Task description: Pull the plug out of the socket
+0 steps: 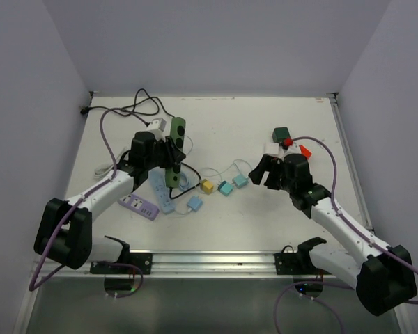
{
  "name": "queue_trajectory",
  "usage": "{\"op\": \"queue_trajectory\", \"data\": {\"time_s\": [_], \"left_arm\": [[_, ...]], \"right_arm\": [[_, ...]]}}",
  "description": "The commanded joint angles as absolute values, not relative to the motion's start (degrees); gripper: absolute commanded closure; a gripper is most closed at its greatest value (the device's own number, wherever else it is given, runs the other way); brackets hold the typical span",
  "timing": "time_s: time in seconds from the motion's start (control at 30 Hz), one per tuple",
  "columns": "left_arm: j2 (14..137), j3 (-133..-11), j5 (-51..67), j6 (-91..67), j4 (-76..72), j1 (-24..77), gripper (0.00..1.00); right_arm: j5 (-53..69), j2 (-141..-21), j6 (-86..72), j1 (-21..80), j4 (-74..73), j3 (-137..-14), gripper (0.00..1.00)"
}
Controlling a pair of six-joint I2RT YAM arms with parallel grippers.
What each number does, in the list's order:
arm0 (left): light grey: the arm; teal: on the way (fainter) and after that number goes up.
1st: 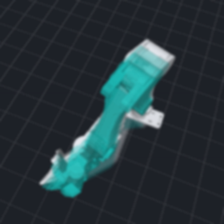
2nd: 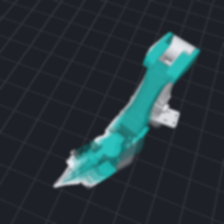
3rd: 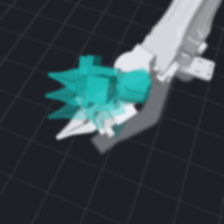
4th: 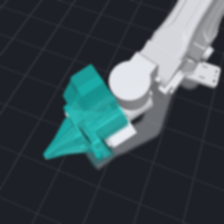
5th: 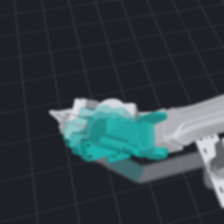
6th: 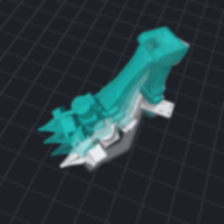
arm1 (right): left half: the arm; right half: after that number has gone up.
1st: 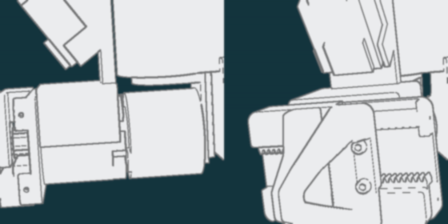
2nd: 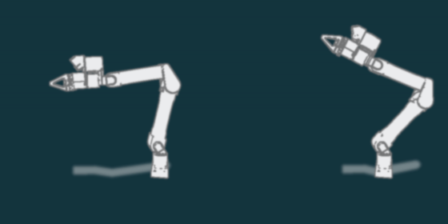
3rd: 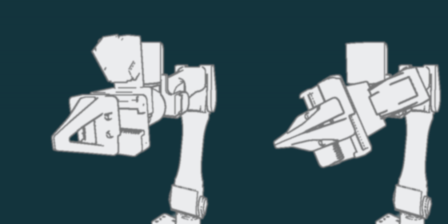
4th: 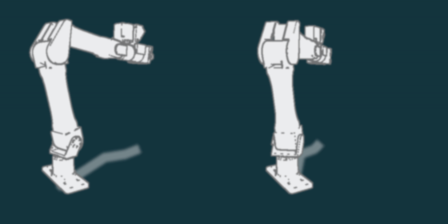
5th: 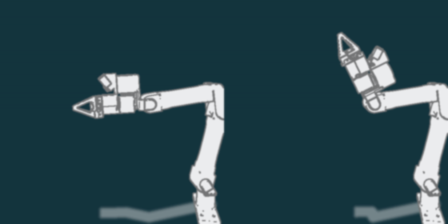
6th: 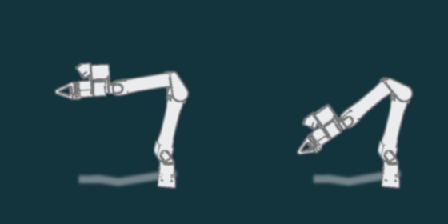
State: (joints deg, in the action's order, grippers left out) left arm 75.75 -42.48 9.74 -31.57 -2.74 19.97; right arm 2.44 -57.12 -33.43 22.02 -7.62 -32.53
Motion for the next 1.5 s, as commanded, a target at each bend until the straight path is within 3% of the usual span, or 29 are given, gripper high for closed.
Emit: {"op": "queue_trajectory", "data": {"time_s": [0.0,0.53,0.7,0.83,1.03,1.47], "left_arm": [[78.7,-47.5,14.3,-28.6,-14.1,20.4,0.98],[110.0,-70.9,19.7,-27.3,-17.1,20.6,0.89],[113.7,-74.5,18.5,-25.8,-15.1,20.4,0.78],[115.3,-75.1,17.3,-25.1,-14.2,20.1,0.55],[115.8,-74.4,15.7,-25.0,-14.0,20.0,0.34],[109.9,-74.8,10.9,-23.7,-8.1,18.9,0.22]], "right_arm": [[0.4,-55.4,-29.3,21.5,-10.9,-33.0,0.18],[1.9,-55.0,-28.2,19.9,-8.8,-30.7,0.17],[2.7,-55.5,-28.6,19.9,-7.6,-30.4,0.17],[2.8,-55.5,-28.7,19.9,-7.3,-30.2,0.17],[2.8,-54.7,-28.7,19.9,-7.0,-29.9,0.17],[3.1,-52.6,-28.0,19.9,-8.1,-30.2,0.17]]}}
